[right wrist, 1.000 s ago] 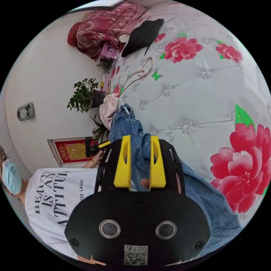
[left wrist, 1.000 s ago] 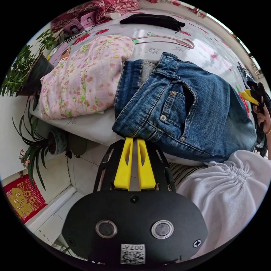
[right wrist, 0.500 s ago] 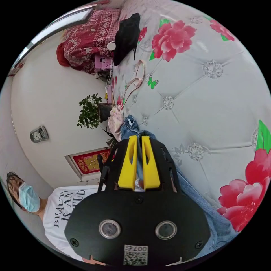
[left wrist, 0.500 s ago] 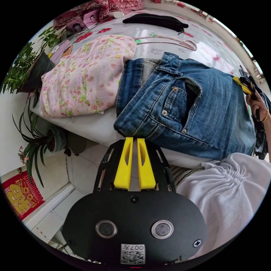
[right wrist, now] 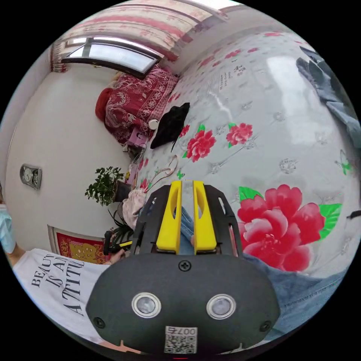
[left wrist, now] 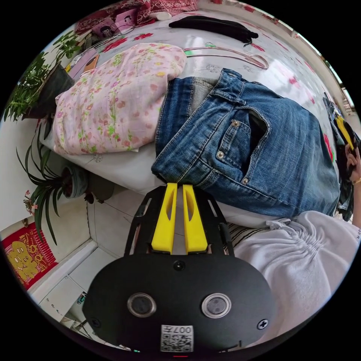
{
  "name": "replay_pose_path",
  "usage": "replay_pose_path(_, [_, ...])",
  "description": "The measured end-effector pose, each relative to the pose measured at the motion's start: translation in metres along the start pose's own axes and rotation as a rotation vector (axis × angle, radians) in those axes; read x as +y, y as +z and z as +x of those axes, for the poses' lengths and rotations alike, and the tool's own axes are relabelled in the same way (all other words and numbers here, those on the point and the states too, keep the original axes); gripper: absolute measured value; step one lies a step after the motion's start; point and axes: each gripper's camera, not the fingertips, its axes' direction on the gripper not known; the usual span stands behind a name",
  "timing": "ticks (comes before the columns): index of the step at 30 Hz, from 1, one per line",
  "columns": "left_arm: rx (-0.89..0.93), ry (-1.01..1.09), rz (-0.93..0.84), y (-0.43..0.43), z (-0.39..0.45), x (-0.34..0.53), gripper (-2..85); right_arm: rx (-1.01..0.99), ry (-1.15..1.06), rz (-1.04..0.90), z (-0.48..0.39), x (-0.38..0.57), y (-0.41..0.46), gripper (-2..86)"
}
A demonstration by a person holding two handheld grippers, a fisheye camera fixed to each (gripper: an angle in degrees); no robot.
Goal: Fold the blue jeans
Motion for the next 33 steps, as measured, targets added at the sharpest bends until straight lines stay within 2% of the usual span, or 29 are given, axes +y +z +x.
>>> replay_pose_path(4, [-0.027, -0.01, 0.002, -0.002, 0.01, 0.0, -0.1, 0.316, 0.083, 0.093, 0.013, 0.1, -0.083, 5.4])
replay_pose_path(6, [-0.037, -0.013, -0.001, -0.002, 0.014, 0.0, -0.1, 0.563, 0.264, 0.203, 0.034, 0.183, -0.14, 6.2])
replay_pose_path(8, [-0.042, -0.016, -0.002, -0.003, 0.017, -0.001, -0.2, 0.712, 0.443, 0.273, 0.051, 0.244, -0.174, 6.7])
replay_pose_path(11, [-0.055, -0.007, -0.003, -0.004, 0.023, -0.001, -0.2, 0.666, 0.615, 0.288, 0.077, 0.304, -0.197, 7.9])
replay_pose_path(13, [-0.07, 0.004, -0.007, -0.006, 0.029, -0.002, -0.2, 0.61, 0.646, 0.308, 0.087, 0.317, -0.196, 8.4])
replay_pose_path(17, [-0.099, 0.024, -0.009, -0.007, 0.04, -0.002, -0.1, 0.642, 0.598, 0.27, 0.093, 0.302, -0.172, 8.4])
replay_pose_path(21, [-0.136, 0.045, 0.012, -0.01, 0.053, 0.002, -0.1, 0.755, 0.575, 0.087, 0.104, 0.282, -0.137, 6.5])
replay_pose_path(24, [-0.143, 0.023, 0.011, -0.011, 0.058, 0.002, -0.1, 0.824, 0.464, 0.017, 0.086, 0.274, -0.133, 3.0])
replay_pose_path(26, [-0.148, 0.008, 0.01, -0.013, 0.062, 0.002, -0.1, 0.835, 0.378, 0.049, 0.062, 0.274, -0.147, 1.6])
replay_pose_path(30, [-0.176, 0.006, 0.013, -0.015, 0.073, 0.003, -0.1, 0.809, 0.228, 0.309, 0.0, 0.312, -0.214, 0.1])
replay_pose_path(33, [-0.187, -0.007, 0.015, -0.017, 0.079, 0.003, -0.1, 0.772, 0.286, 0.335, 0.013, 0.348, -0.226, -0.2])
